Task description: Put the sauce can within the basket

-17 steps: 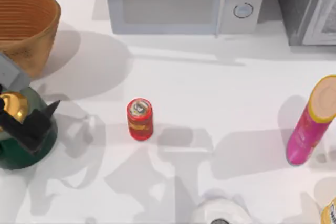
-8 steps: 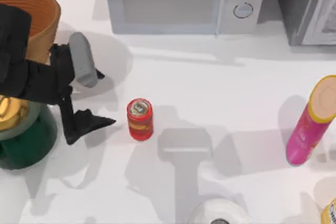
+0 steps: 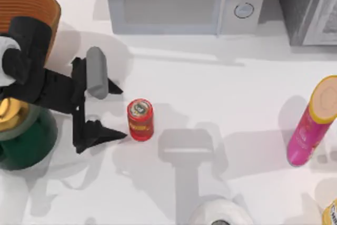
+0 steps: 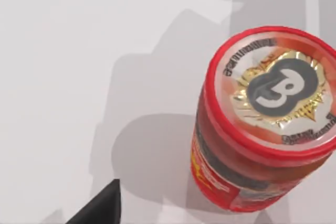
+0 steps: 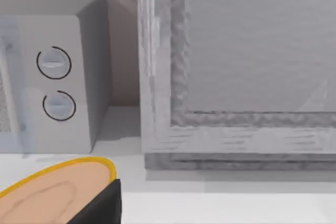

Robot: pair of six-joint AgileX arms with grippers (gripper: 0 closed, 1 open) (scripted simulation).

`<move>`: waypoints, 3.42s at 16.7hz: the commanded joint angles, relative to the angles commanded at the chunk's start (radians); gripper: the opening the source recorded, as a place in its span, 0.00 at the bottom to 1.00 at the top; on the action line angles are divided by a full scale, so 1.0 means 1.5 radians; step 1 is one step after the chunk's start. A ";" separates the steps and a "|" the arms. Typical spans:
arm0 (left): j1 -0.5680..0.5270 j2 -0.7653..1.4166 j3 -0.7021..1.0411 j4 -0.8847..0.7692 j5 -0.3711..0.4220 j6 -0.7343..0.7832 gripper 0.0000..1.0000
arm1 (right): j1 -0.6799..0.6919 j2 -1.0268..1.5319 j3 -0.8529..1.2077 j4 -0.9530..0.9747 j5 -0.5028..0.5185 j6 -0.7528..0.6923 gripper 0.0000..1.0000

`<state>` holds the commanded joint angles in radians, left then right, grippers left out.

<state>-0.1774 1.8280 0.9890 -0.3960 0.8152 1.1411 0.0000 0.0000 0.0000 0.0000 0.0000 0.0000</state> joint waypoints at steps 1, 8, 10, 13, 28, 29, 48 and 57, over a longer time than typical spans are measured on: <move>0.000 0.000 0.000 0.000 0.000 0.000 1.00 | 0.000 0.000 0.000 0.000 0.000 0.000 1.00; -0.047 0.040 -0.004 0.087 -0.016 -0.060 1.00 | 0.000 0.000 0.000 0.000 0.000 0.000 1.00; -0.069 0.067 -0.006 0.136 -0.025 -0.088 1.00 | 0.000 0.000 0.000 0.000 0.000 0.000 1.00; -0.094 0.100 -0.010 0.195 -0.035 -0.119 1.00 | 0.000 0.000 0.000 0.000 0.000 0.000 1.00; -0.099 0.107 -0.011 0.208 -0.038 -0.126 0.25 | 0.000 0.000 0.000 0.000 0.000 0.000 1.00; -0.099 0.107 -0.011 0.208 -0.038 -0.126 0.17 | 0.000 0.000 0.000 0.000 0.000 0.000 1.00; -0.038 0.016 0.129 0.169 -0.125 -0.252 0.00 | 0.000 0.000 0.000 0.000 0.000 0.000 1.00; 0.165 -0.094 0.366 -0.085 -0.410 -0.625 0.00 | 0.000 0.000 0.000 0.000 0.000 0.000 1.00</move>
<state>0.0701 1.6867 1.5376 -0.5234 0.2008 0.2034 0.0000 0.0000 0.0000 0.0000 0.0000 0.0000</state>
